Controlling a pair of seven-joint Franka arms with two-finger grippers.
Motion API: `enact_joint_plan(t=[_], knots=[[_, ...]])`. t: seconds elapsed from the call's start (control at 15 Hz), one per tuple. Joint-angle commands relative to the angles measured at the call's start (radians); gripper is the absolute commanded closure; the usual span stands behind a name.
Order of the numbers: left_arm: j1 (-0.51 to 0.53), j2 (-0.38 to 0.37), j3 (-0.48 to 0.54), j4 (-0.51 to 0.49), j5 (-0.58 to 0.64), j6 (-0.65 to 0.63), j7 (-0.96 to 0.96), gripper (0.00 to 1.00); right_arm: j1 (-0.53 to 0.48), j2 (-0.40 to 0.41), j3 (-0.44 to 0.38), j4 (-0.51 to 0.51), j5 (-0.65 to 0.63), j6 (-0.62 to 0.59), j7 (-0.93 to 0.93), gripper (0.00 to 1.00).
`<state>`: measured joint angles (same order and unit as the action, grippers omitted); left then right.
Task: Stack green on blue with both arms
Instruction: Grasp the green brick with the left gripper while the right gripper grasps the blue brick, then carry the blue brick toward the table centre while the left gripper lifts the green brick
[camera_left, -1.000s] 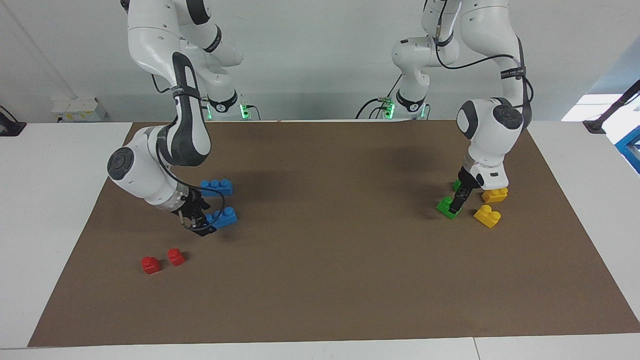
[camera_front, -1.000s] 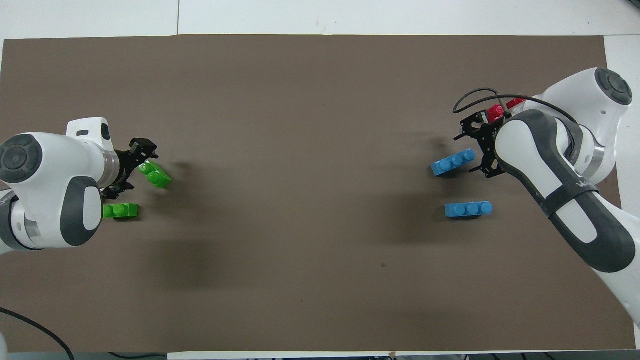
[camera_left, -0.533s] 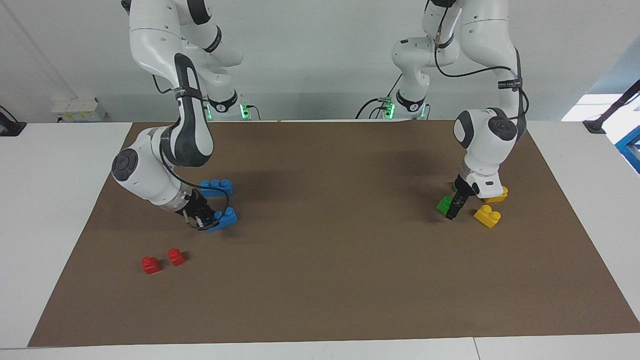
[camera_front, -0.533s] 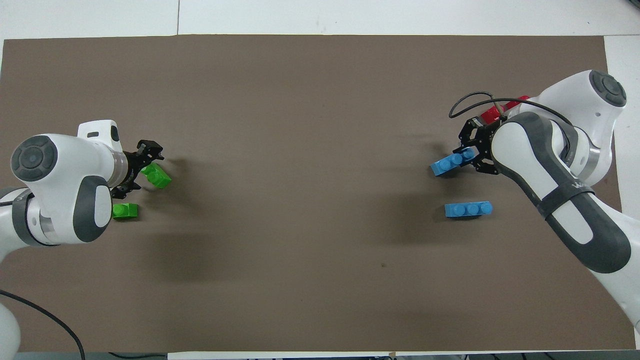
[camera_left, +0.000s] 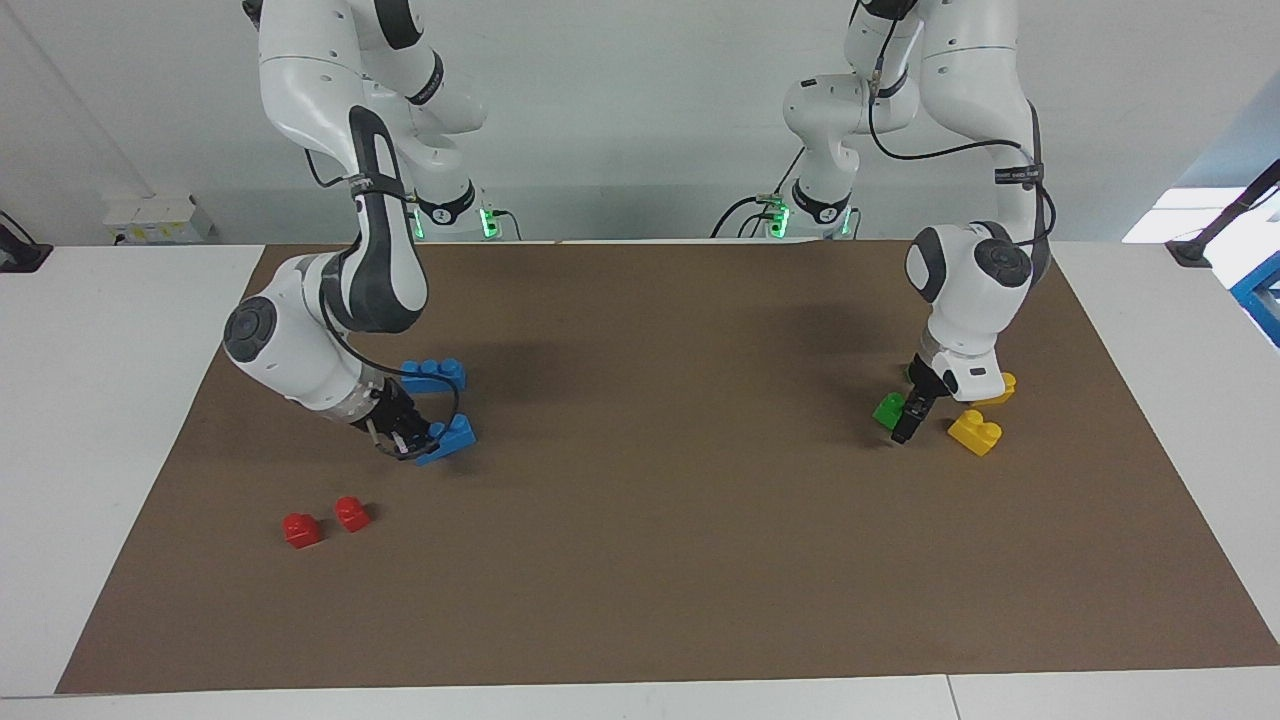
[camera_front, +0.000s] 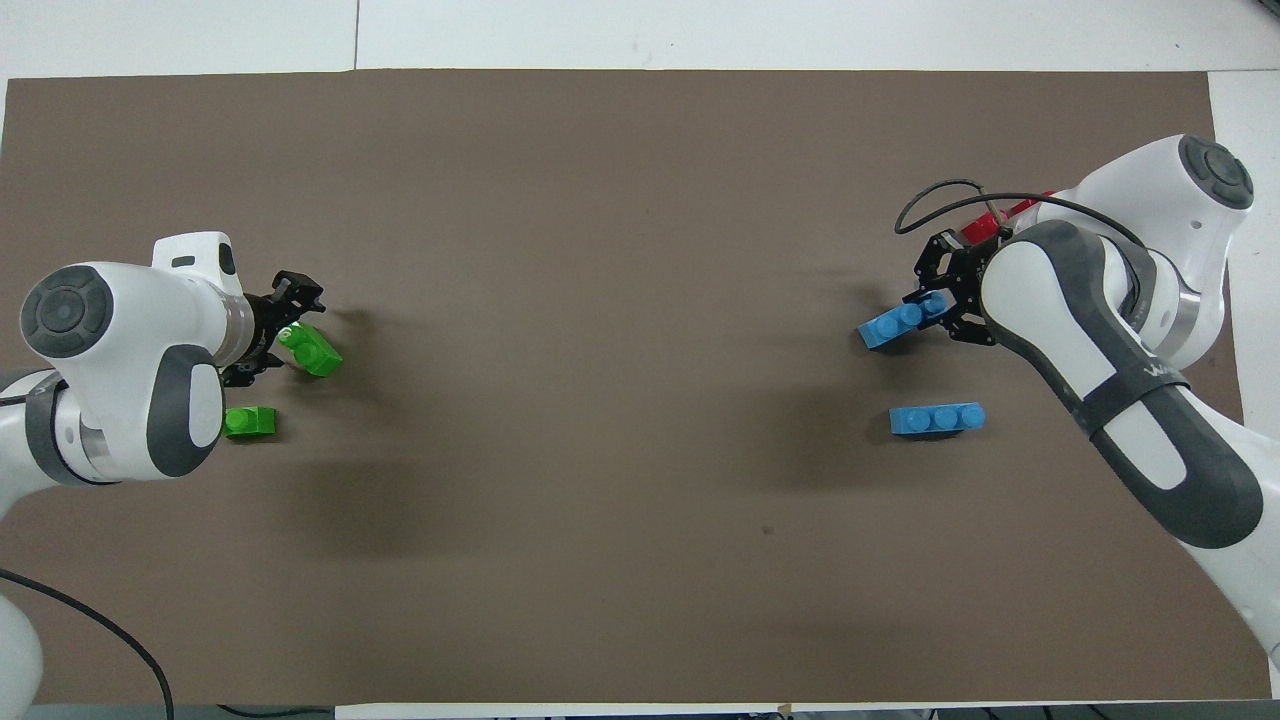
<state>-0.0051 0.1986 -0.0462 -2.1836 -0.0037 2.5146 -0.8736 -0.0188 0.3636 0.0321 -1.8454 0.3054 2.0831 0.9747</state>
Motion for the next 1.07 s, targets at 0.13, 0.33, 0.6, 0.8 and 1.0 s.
enact_joint_plan(t=[0.13,0.33,0.6,0.8,1.0], knots=[[0.004,0.018,0.003,0.011,-0.005,0.007,0.011,0.09,0.005,-0.029,0.06,0.018,0.08,-0.018,0.131,1.0],[0.004,0.018,0.003,0.01,-0.005,0.007,0.011,0.25,0.039,-0.034,0.104,0.041,0.08,-0.008,0.307,1.0],[0.005,0.018,0.003,0.01,-0.004,0.007,0.011,0.91,0.164,-0.029,0.103,0.069,0.086,0.029,0.519,1.0],[0.005,0.018,0.003,0.008,-0.005,0.007,0.01,1.0,0.247,-0.028,0.103,0.072,0.086,0.074,0.634,1.0],[0.023,0.018,0.002,0.014,-0.004,0.001,0.011,1.0,0.292,-0.025,0.103,0.068,0.084,0.101,0.676,1.0]])
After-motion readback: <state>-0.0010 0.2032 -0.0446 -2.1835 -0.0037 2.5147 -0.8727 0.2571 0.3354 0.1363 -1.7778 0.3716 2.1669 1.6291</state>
